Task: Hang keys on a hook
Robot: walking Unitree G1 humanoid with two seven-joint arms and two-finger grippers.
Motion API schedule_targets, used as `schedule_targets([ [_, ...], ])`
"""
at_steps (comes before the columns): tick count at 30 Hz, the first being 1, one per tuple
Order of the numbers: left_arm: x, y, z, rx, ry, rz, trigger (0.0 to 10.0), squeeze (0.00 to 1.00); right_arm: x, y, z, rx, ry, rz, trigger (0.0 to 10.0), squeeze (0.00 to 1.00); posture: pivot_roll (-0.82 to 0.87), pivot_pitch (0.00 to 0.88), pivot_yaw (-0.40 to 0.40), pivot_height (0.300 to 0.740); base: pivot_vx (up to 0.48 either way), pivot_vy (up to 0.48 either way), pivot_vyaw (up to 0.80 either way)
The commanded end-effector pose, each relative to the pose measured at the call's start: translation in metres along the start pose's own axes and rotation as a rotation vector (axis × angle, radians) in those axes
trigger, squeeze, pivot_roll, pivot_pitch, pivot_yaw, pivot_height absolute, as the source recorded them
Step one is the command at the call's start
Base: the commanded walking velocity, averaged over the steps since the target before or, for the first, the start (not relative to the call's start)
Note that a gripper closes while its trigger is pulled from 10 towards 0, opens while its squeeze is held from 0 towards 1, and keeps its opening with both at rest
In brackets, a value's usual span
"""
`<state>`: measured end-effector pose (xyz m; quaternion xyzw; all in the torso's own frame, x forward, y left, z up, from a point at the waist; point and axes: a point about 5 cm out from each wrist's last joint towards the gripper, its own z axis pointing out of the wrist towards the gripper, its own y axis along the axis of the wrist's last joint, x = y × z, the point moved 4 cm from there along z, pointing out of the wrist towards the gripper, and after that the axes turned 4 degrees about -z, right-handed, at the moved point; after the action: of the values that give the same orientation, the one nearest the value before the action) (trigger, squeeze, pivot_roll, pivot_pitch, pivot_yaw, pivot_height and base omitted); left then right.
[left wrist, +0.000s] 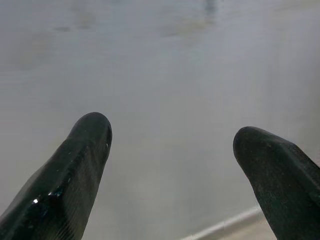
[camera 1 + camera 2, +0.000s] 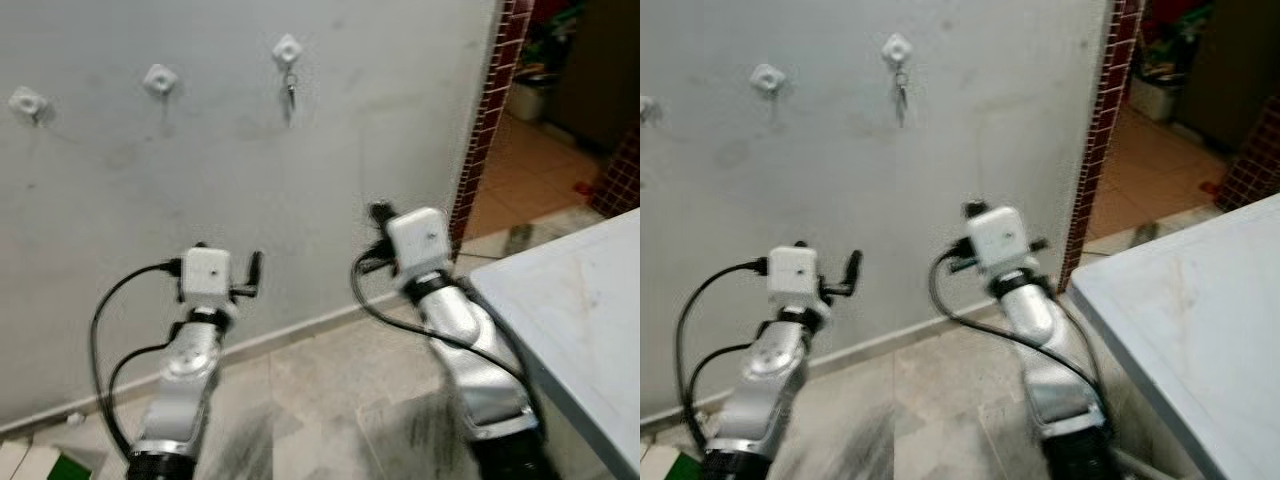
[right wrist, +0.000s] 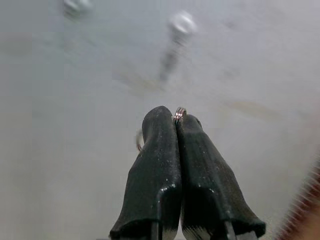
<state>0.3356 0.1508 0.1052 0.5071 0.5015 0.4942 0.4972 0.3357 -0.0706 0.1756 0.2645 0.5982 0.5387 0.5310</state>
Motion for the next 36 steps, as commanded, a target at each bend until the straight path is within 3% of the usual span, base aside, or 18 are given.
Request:
schedule_targets([
  [1,-0.001,-0.001,0.0,0.001,0.007,0.005,10.0,0.0,-0.002,0.005,0.0,-0.018,0.009,-0.013,10.0,0.0,-0.03,0.0,0.115,0.74,0.0,0.0,0.79],
  [16,-0.011,-0.008,-0.01,0.033,-0.082,-0.115,10.0,0.0,0.005,0.007,-0.002,-0.031,0.058,-0.006,10.0,0.0,-0.02,0.0,0.105,0.74,0.0,0.0,0.79],
  [25,-0.019,-0.006,-0.006,0.043,-0.106,-0.159,10.0,0.0,0.001,0.007,-0.001,-0.025,0.033,0.0,10.0,0.0,-0.03,0.0,0.105,0.74,0.0,0.0,0.0],
  [36,-0.022,-0.004,-0.001,0.049,-0.119,-0.174,10.0,0.0,-0.007,0.003,-0.003,-0.011,-0.009,-0.014,10.0,0.0,-0.04,0.0,0.112,0.74,0.0,0.31,0.0],
])
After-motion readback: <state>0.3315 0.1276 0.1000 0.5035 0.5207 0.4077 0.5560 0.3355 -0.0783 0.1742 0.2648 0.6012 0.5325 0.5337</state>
